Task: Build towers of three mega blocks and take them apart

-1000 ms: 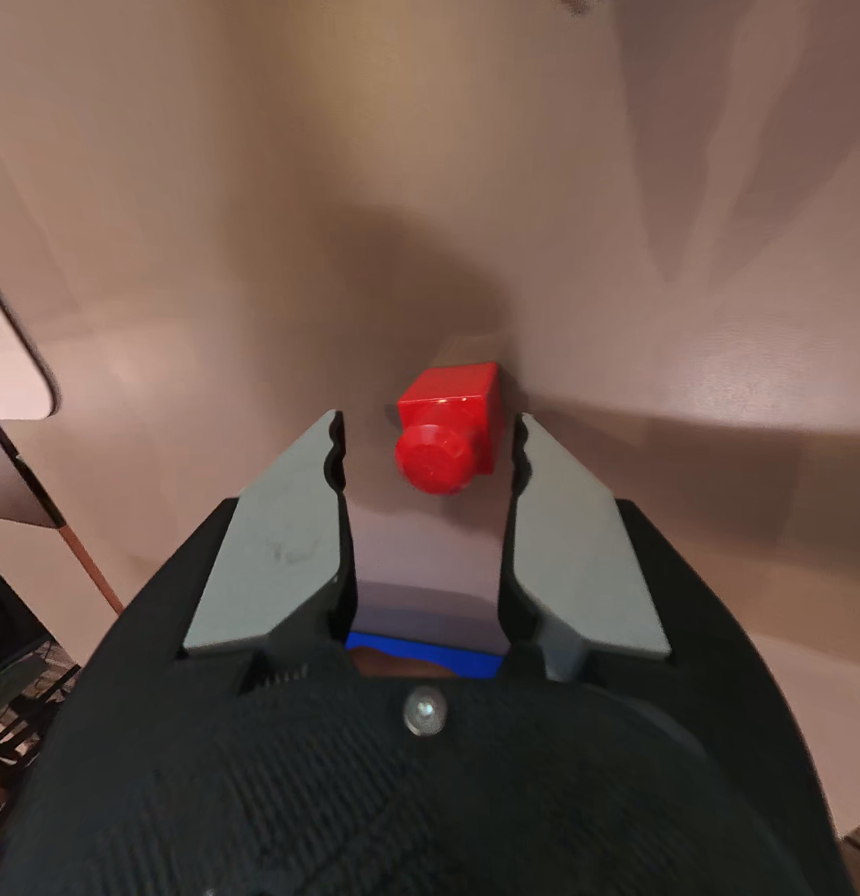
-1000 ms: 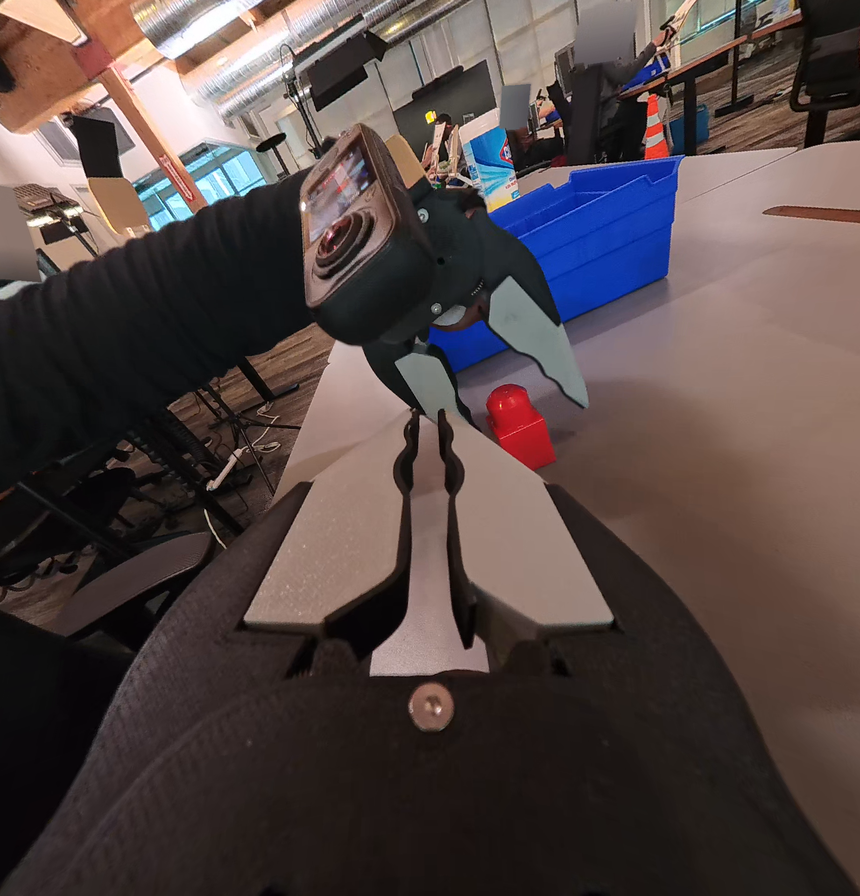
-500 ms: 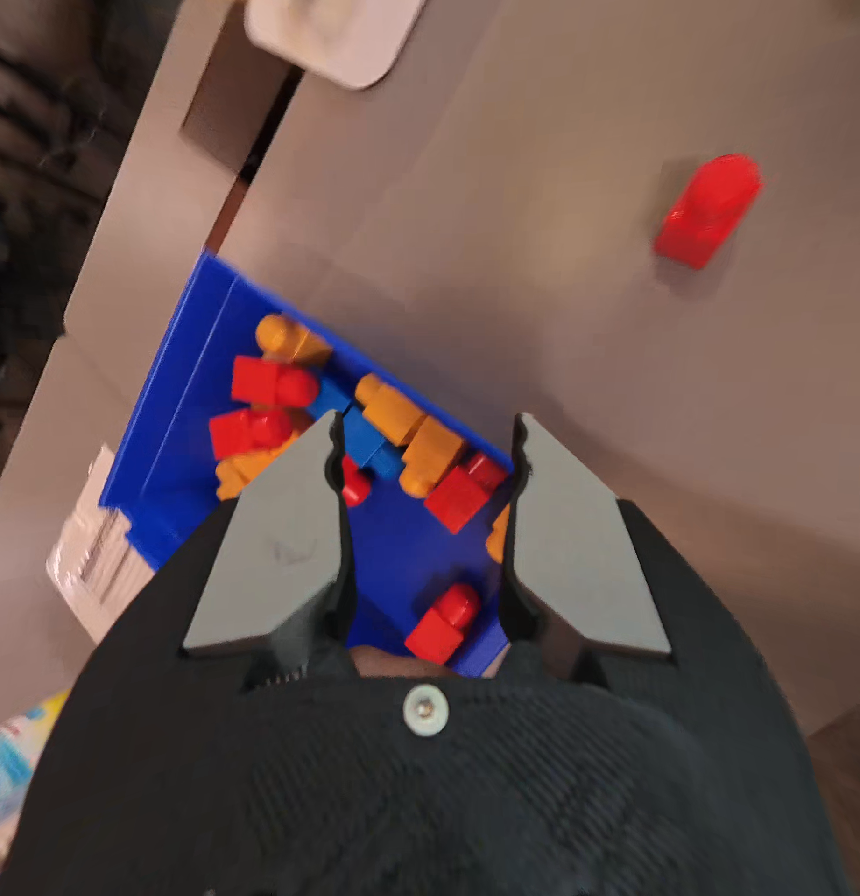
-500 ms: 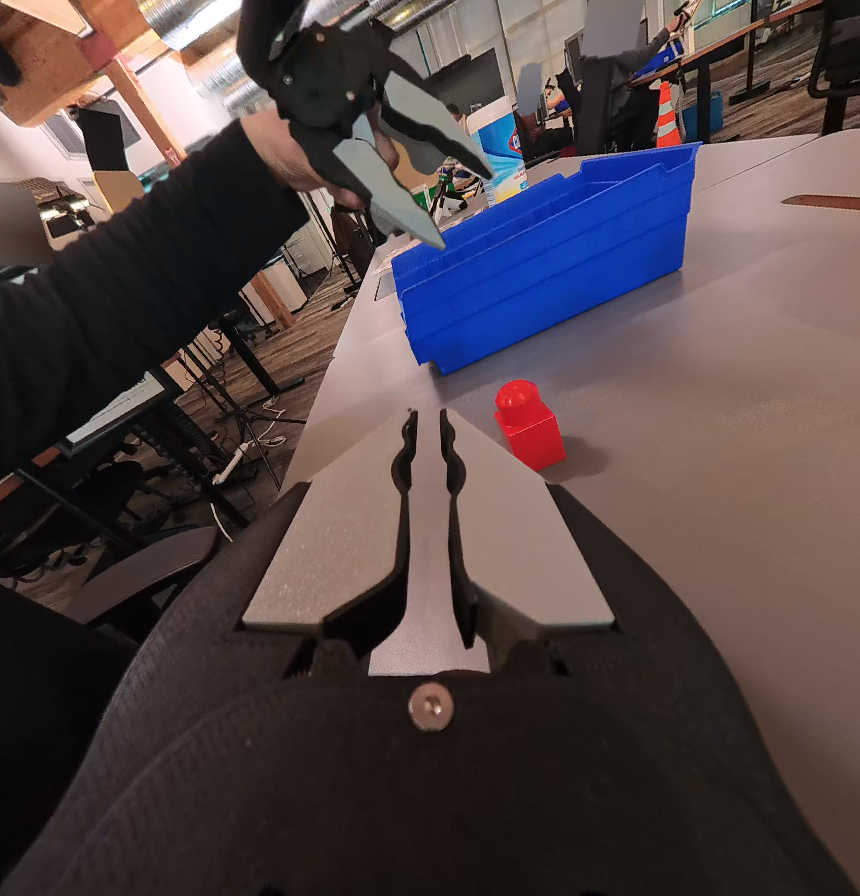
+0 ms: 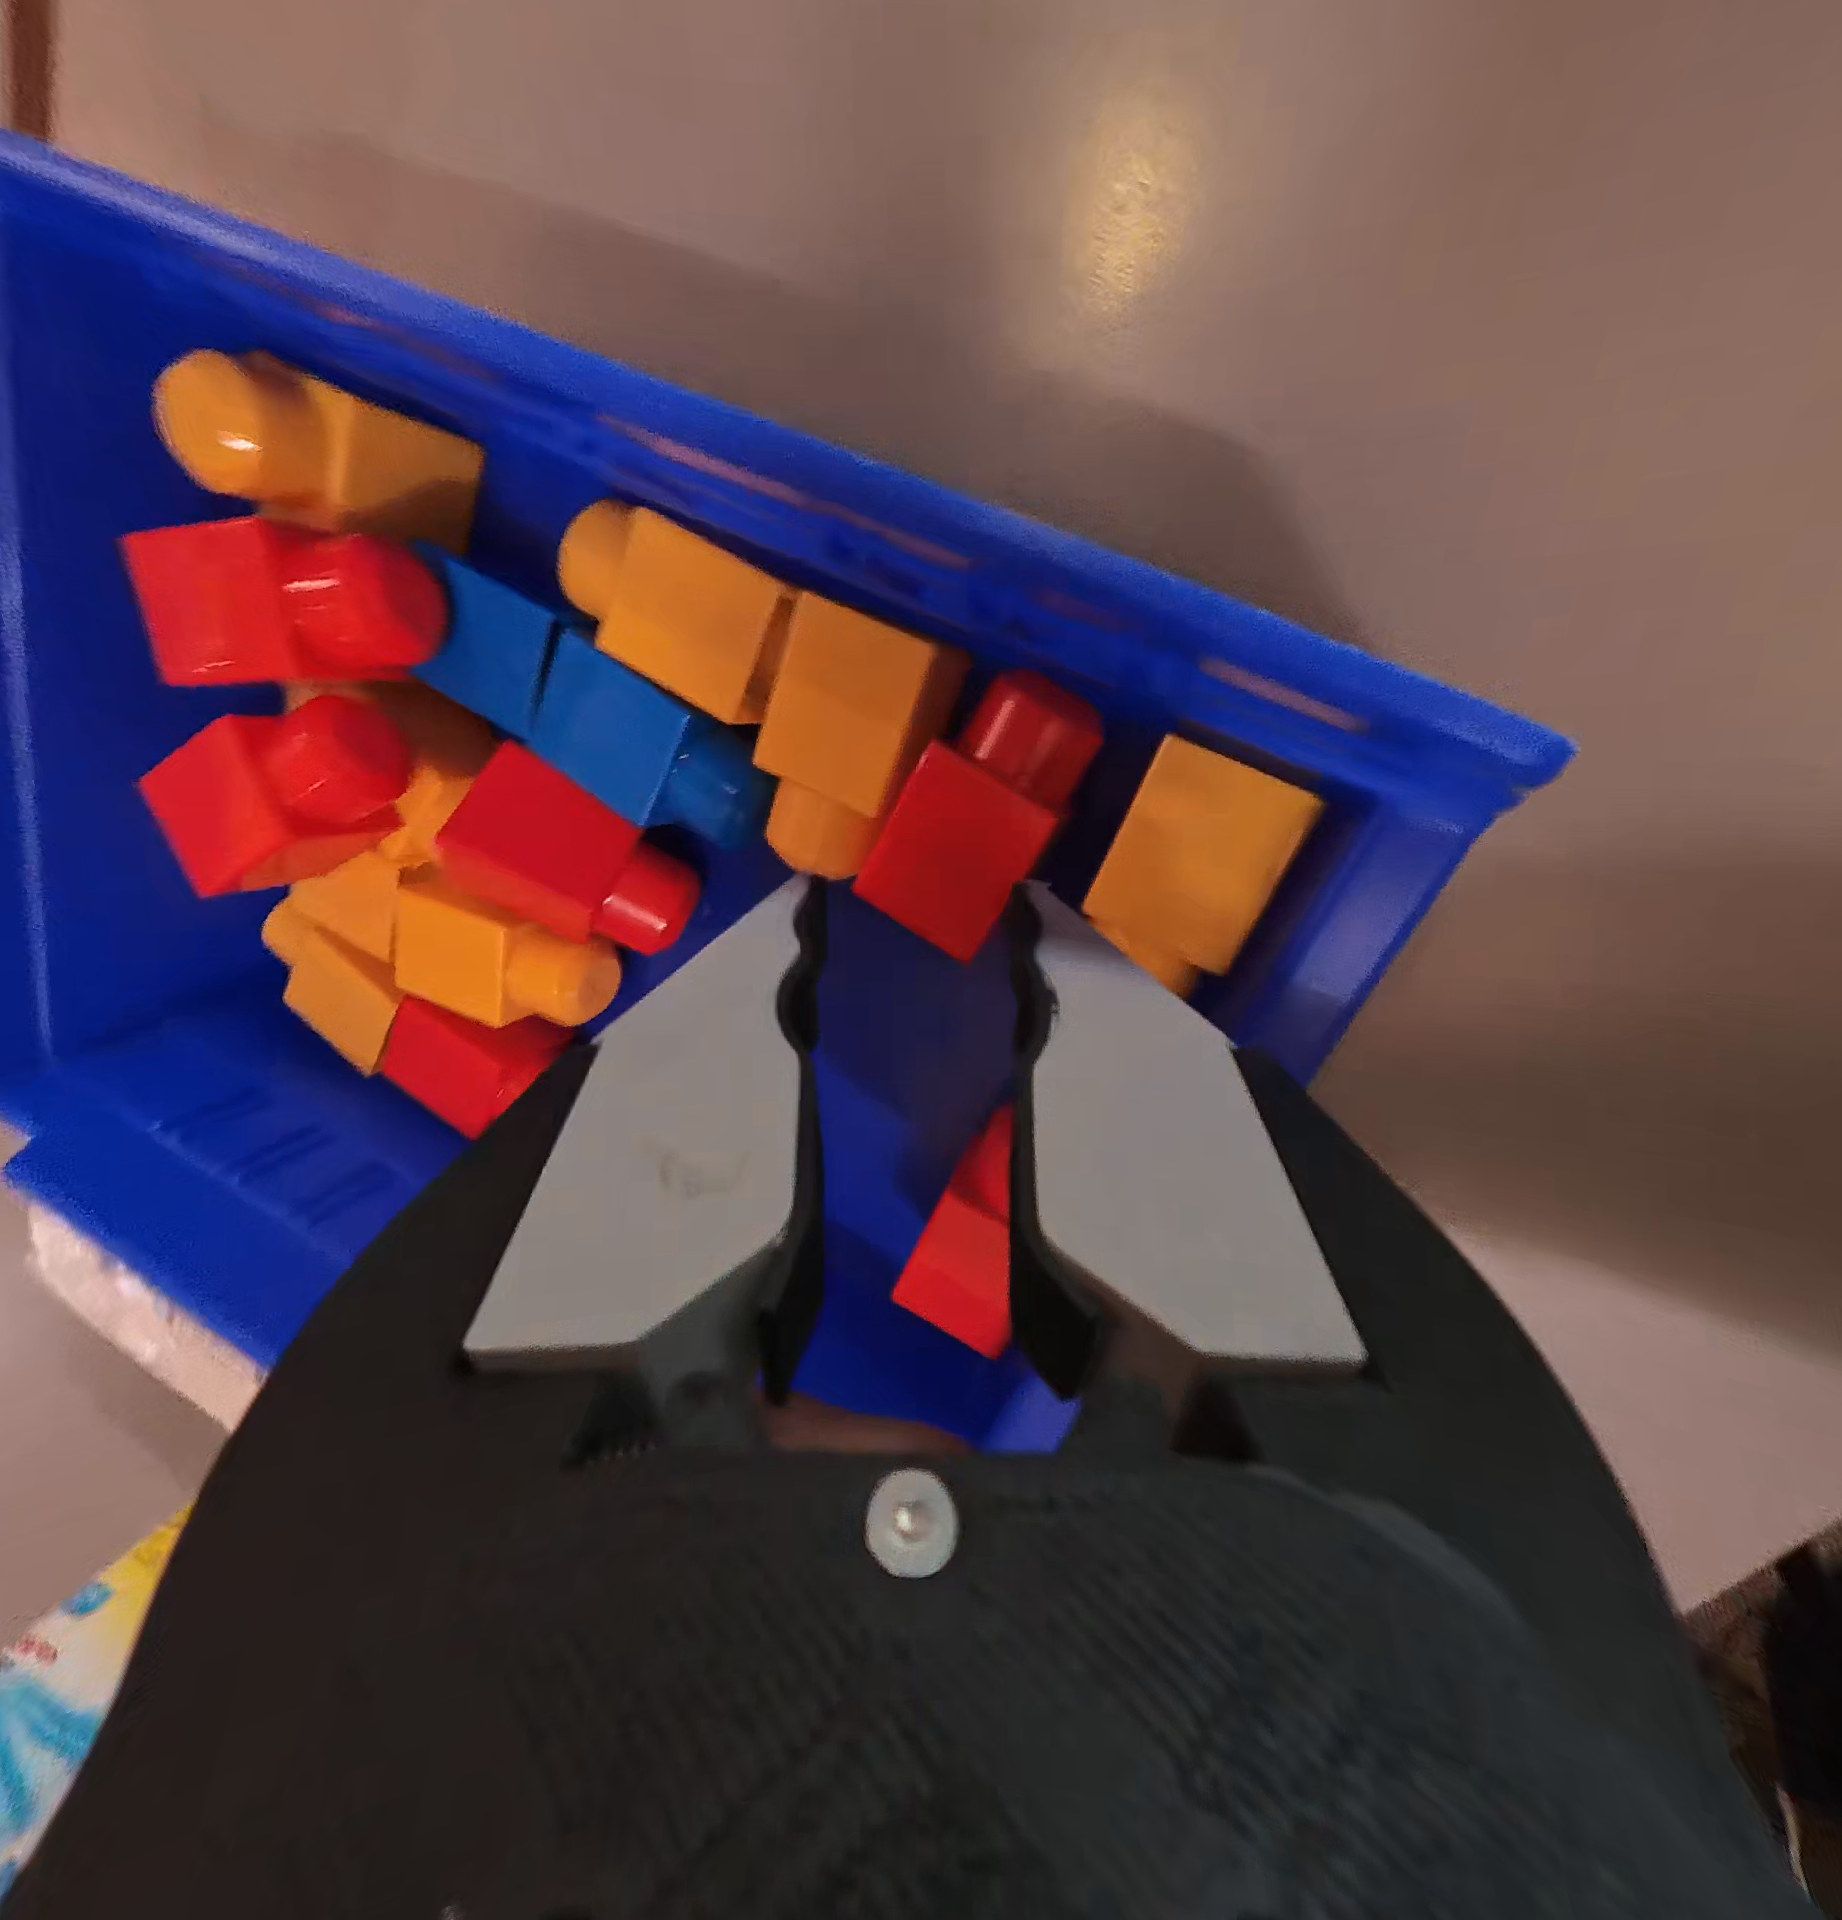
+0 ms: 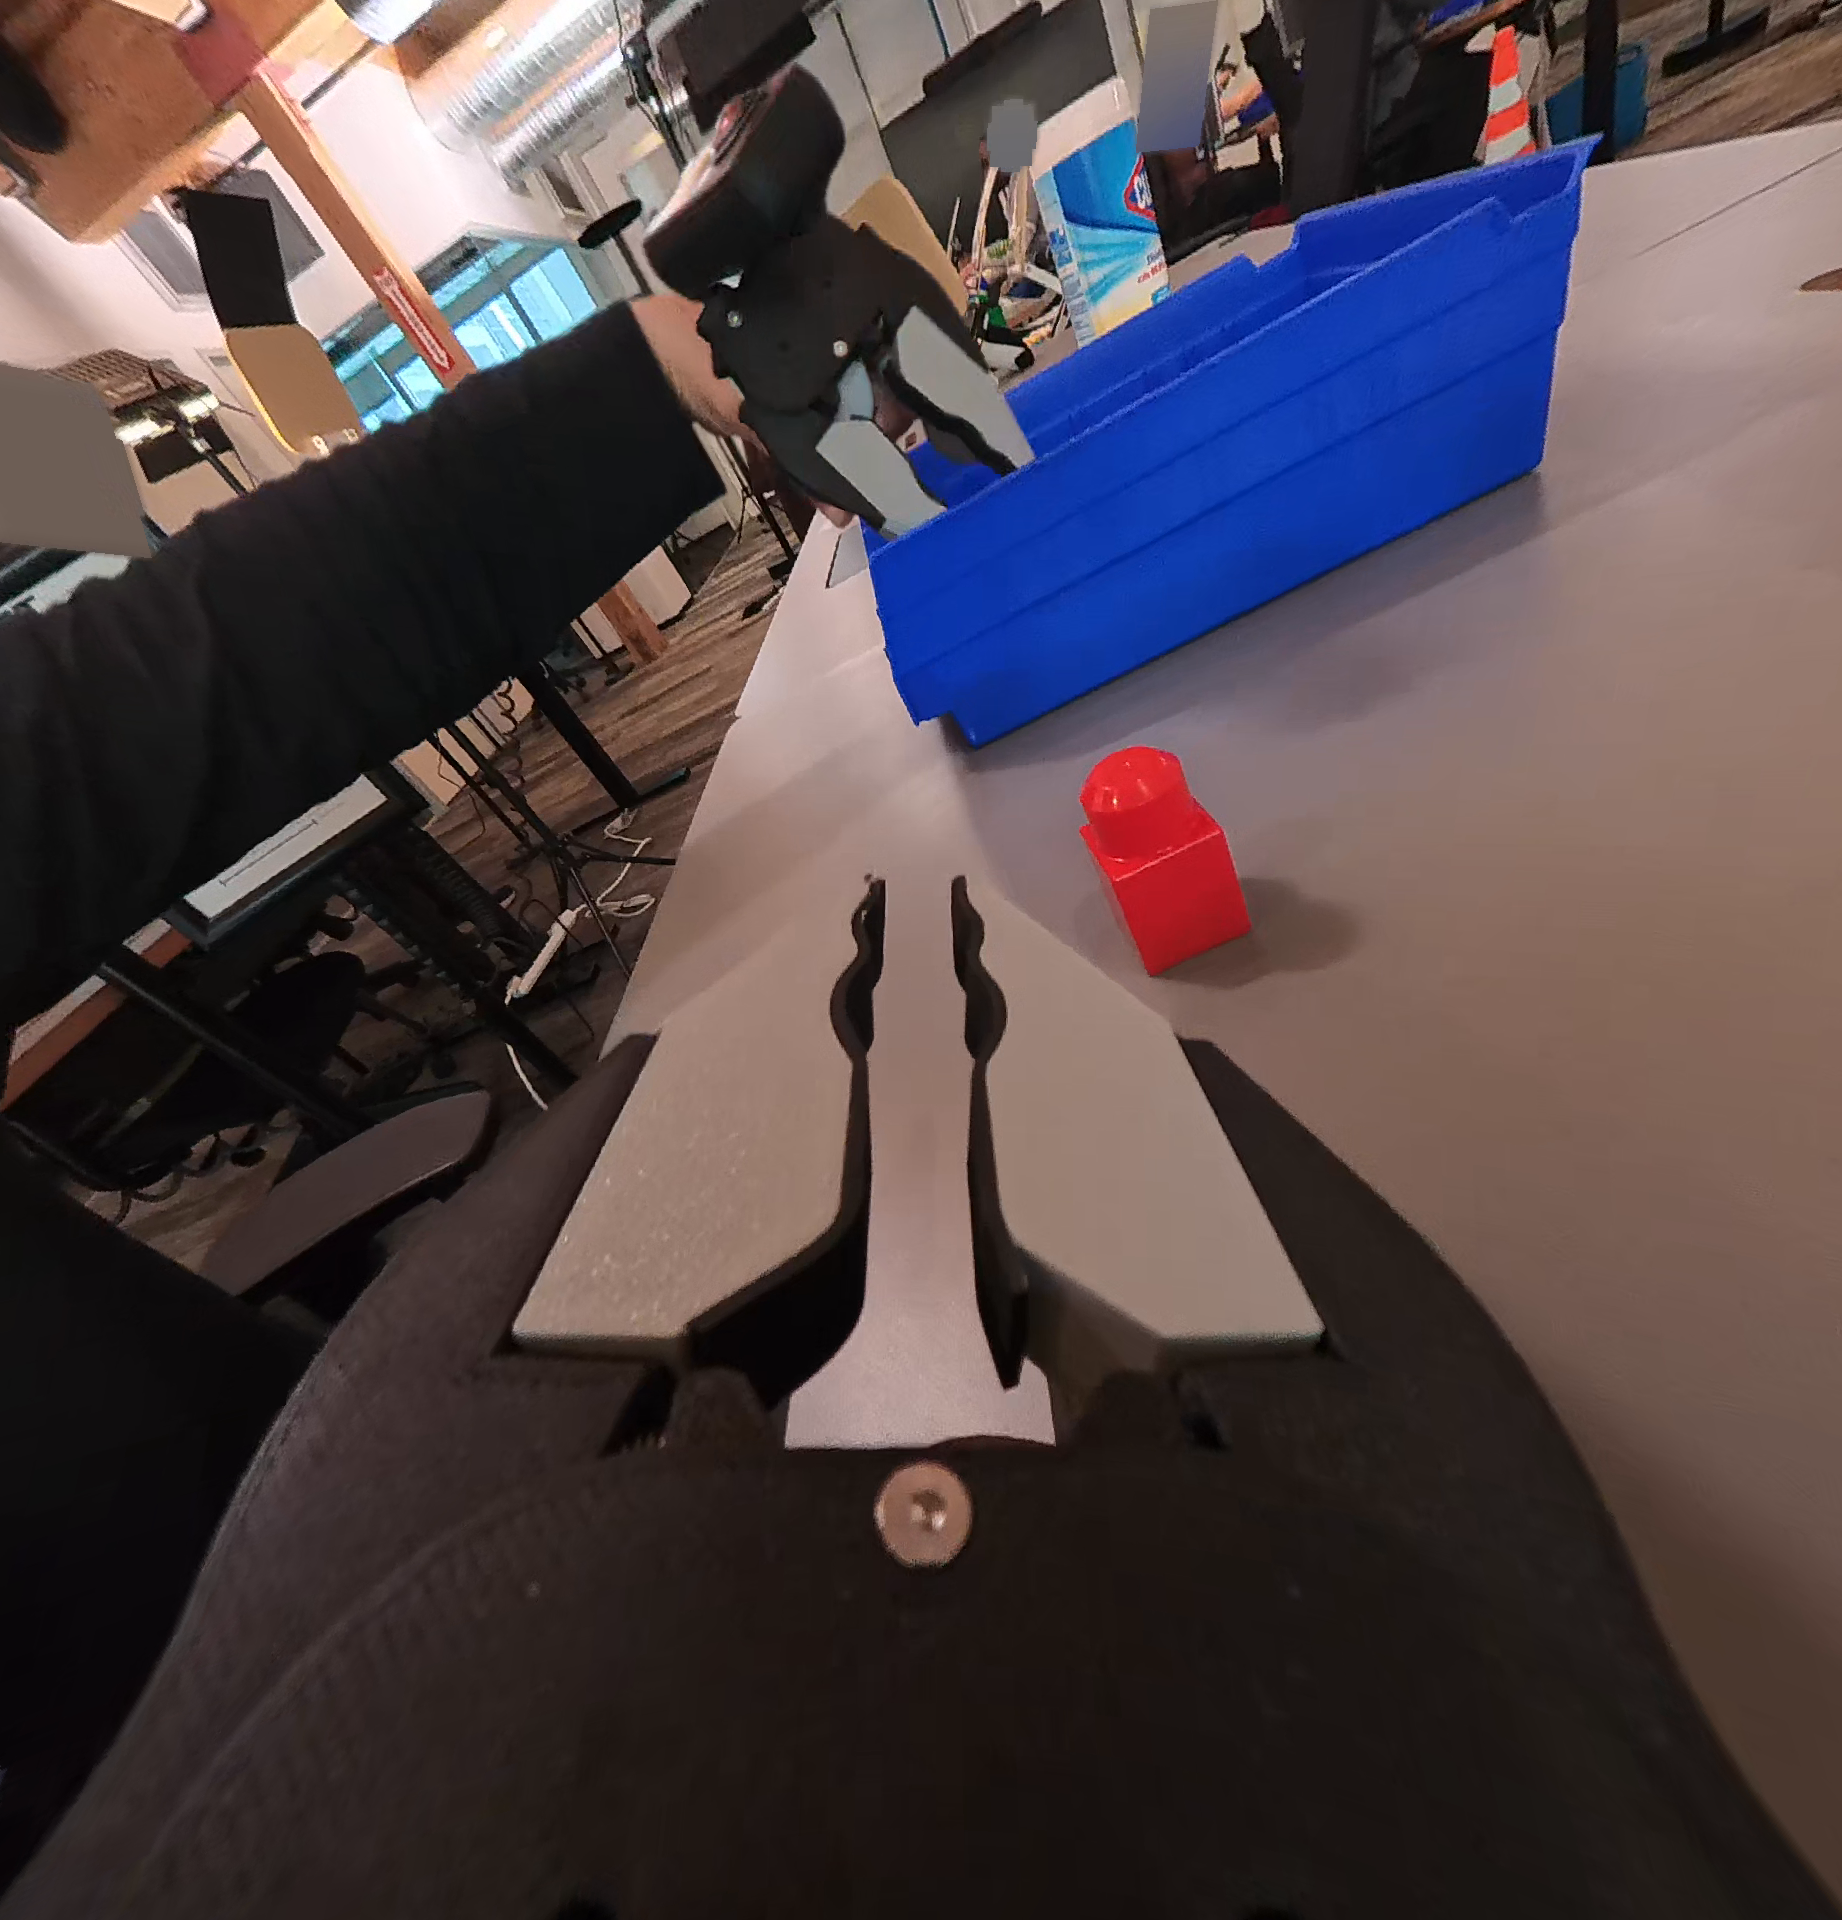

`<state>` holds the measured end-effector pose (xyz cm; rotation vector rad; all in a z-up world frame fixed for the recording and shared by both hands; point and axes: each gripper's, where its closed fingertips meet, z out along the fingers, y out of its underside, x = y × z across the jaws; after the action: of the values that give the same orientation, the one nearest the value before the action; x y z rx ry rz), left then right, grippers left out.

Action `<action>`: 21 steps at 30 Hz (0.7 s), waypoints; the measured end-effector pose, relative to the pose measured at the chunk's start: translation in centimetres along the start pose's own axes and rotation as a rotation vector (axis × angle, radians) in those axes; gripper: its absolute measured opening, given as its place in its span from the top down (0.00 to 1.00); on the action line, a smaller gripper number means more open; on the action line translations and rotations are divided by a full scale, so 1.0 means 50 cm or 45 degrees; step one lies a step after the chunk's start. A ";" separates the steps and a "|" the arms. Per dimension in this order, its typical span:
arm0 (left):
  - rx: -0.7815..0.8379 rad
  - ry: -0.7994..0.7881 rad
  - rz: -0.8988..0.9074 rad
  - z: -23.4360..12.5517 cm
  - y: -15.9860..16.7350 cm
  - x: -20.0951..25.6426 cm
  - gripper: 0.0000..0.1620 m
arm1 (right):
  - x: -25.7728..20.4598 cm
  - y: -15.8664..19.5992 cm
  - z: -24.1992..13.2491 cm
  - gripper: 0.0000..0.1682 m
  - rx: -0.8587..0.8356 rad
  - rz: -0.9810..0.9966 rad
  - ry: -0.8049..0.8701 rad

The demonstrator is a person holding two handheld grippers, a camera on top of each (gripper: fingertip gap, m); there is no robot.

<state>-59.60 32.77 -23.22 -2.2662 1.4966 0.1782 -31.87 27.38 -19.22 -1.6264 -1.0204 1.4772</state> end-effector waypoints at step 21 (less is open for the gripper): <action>-0.034 -0.342 0.007 0.004 0.061 -0.064 0.76 | 0.006 0.002 -0.004 0.94 0.030 0.052 -0.010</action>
<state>-63.64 34.55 -23.16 -2.1579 1.3665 0.4860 -31.68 27.58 -19.43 -1.6352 -0.9760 1.5176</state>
